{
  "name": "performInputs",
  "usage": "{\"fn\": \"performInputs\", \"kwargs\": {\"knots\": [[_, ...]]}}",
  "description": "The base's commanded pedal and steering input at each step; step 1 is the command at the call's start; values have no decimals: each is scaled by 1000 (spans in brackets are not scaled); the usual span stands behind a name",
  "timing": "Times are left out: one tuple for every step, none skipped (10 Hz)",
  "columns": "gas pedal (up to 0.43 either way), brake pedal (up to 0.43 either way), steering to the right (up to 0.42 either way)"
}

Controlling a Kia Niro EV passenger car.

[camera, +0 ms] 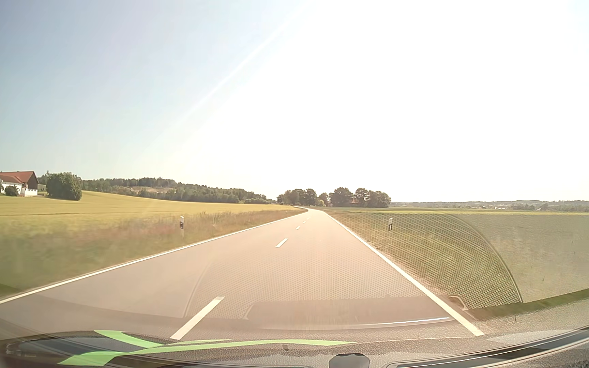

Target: Follow the waypoints while adhering to traffic rules and regulations

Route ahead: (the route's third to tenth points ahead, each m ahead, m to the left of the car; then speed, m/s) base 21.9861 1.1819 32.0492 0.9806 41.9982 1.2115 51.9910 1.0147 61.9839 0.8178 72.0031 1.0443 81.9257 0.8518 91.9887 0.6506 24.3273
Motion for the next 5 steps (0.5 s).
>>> {"fn": "performInputs", "kwargs": {"knots": [[287,0,0],[280,0,0],[240,0,0],[220,0,0],[220,0,0]]}}
